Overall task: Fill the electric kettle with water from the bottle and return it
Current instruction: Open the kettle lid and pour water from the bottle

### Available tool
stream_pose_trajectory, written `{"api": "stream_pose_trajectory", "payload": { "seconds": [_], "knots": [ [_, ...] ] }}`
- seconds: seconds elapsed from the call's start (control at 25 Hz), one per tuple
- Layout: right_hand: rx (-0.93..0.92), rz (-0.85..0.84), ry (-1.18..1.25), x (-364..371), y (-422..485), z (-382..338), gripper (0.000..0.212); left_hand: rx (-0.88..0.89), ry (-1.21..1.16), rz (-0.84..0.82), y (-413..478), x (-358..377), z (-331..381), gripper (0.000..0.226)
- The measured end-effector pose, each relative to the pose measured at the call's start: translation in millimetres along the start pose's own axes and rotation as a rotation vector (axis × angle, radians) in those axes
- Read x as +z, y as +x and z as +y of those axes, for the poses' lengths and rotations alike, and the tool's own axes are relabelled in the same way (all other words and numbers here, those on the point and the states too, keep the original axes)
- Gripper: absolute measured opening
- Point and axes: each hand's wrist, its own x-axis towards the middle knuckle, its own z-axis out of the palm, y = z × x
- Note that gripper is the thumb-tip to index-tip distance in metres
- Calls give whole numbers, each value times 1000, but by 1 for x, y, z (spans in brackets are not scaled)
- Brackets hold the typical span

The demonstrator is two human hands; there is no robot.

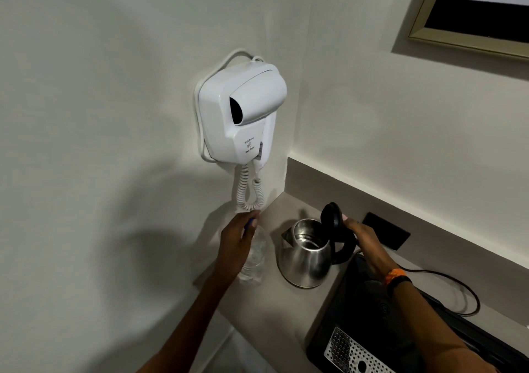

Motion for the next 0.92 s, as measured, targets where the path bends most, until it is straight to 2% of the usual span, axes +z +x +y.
{"api": "stream_pose_trajectory", "payload": {
  "seconds": [0.36,0.64,0.76,0.84,0.92],
  "knots": [
    [25,10,39,2,2,6,37,-113,-244,102,-2,16,-8,56],
    [51,37,84,4,1,6,30,-82,-207,155,5,24,-9,42],
    [47,43,89,5,1,7,30,-18,-127,116,8,28,-8,29],
    [54,51,92,5,3,7,30,13,-99,64,7,33,-7,31],
    [63,62,84,5,4,5,30,40,-85,30,3,36,-9,16]
  ]
}}
